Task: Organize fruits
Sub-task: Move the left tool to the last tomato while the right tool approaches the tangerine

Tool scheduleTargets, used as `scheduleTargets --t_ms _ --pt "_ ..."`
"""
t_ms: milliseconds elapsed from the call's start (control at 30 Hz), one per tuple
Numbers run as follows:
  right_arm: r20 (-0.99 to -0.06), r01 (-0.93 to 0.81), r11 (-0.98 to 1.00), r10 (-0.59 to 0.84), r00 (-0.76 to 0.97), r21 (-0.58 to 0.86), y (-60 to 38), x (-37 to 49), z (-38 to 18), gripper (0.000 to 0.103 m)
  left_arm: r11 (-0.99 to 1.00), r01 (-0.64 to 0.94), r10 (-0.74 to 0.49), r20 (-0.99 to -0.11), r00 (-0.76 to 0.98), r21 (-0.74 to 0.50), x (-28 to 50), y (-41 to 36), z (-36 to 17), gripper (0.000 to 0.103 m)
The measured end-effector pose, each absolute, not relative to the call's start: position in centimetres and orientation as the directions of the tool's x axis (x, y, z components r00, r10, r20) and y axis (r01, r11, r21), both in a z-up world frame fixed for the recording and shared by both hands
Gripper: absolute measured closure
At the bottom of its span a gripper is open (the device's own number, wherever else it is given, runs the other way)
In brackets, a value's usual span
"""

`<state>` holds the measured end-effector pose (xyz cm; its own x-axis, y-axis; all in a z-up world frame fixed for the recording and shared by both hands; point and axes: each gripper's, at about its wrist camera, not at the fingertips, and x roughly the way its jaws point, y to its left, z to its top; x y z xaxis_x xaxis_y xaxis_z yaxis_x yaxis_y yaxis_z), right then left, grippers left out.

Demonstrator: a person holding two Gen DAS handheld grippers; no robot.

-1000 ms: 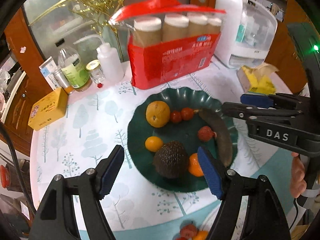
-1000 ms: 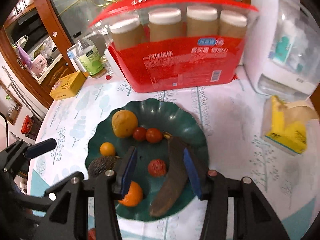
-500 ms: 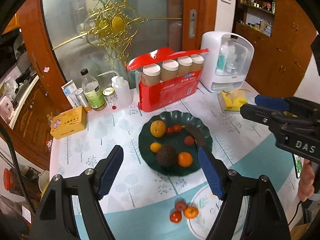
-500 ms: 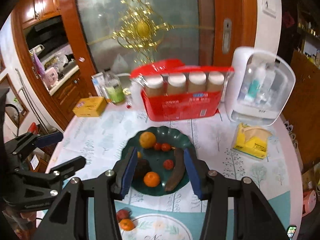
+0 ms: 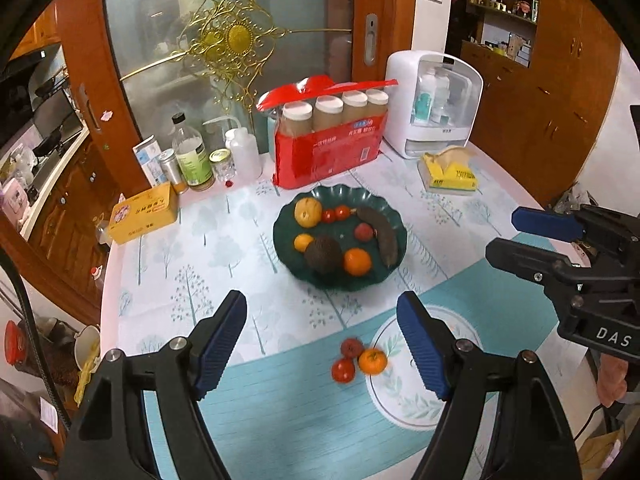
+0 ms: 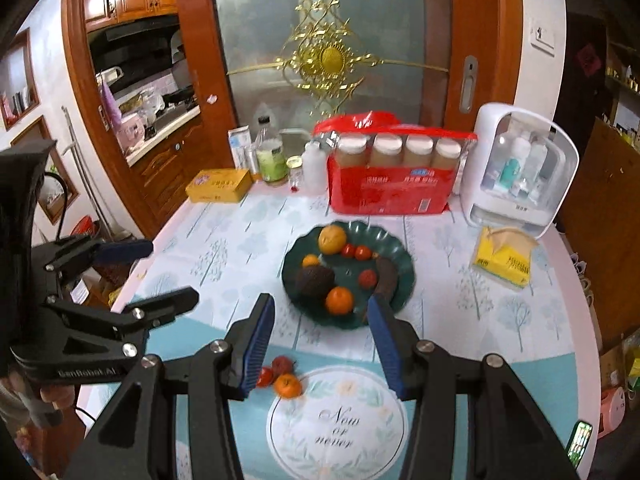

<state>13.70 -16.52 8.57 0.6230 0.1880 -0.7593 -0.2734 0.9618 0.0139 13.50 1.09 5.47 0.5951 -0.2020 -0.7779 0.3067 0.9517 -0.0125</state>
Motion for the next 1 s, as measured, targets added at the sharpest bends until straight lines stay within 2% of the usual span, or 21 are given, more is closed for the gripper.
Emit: scheduleTargets --t_ms 367,500,700,1000 --pt "-0.800 -0.309 0.951 0.191 0.569 0.008 -16.1 11.0 1.3 0.054 0.965 0.236 -0.216 -0.844 0.491 -0.109 12.0 2.3 -2.5 0.027" --pt "-0.831 -0.337 0.942 0.193 0.523 0.007 -15.7 10.6 -2.5 0.054 0.977 0.201 -0.159 -0.884 0.440 -0.075 12.4 2.2 -7.0 0.027" --pt "-0.875 -0.379 0.925 0.198 0.442 0.018 -14.9 10.7 -7.6 0.054 0.972 0.206 -0.178 -0.926 0.333 -0.113 13.4 1.5 -12.1 0.027" --pt "-0.905 -0.419 0.905 0.233 0.355 0.069 -14.1 12.5 -12.7 0.054 0.966 0.217 -0.194 -0.944 0.266 -0.138 15.4 0.2 -15.7 0.029"
